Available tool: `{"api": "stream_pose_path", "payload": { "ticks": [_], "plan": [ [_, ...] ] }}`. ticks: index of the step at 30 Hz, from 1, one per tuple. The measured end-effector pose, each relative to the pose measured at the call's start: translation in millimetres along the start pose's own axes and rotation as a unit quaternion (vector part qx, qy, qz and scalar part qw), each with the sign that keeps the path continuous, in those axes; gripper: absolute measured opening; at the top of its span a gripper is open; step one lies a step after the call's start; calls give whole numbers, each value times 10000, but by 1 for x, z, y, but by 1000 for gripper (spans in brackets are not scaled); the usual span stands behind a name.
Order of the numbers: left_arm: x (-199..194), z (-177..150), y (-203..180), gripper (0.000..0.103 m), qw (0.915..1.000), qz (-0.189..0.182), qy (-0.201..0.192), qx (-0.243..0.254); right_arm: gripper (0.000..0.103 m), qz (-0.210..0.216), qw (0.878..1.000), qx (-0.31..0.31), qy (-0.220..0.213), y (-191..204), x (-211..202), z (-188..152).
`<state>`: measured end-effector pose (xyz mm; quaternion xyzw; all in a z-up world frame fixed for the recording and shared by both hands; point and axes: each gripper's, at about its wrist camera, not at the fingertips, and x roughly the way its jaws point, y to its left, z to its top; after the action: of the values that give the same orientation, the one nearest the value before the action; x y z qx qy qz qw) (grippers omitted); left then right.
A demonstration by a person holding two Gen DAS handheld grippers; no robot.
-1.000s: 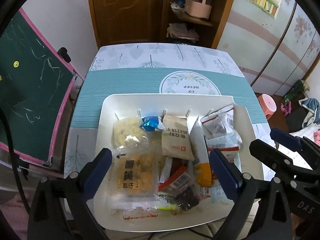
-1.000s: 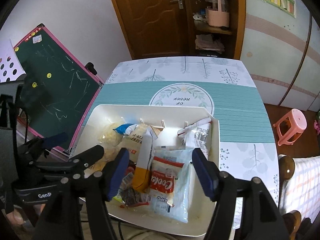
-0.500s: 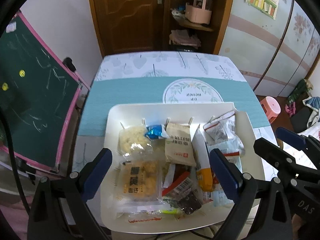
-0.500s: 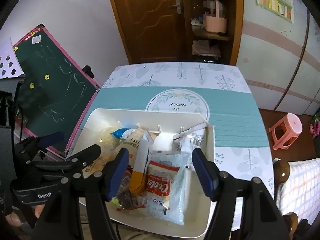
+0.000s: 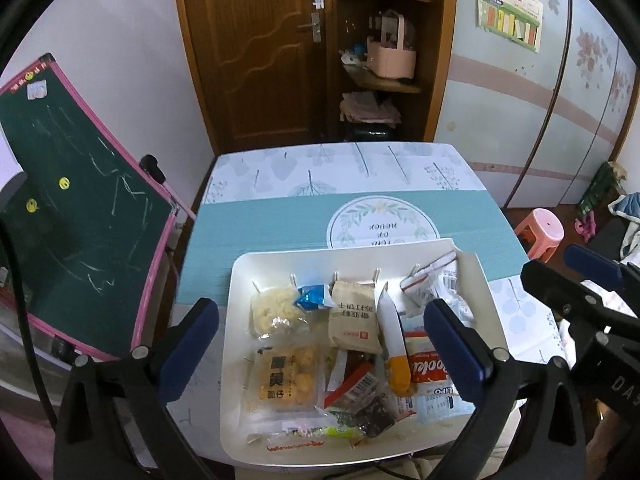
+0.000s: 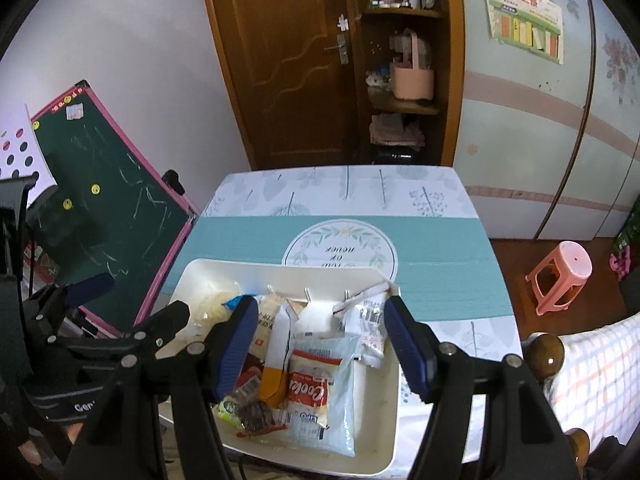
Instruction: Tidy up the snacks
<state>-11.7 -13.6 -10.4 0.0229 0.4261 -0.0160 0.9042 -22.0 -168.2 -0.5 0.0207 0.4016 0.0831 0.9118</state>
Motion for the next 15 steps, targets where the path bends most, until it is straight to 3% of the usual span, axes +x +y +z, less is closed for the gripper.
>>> {"api": "stream_pose_path", "payload": {
  "ticks": [15],
  "plan": [
    [-3,2,0,102,9998,152,24,-126,66,22,10000,18,4,-2,0,0]
  ]
}}
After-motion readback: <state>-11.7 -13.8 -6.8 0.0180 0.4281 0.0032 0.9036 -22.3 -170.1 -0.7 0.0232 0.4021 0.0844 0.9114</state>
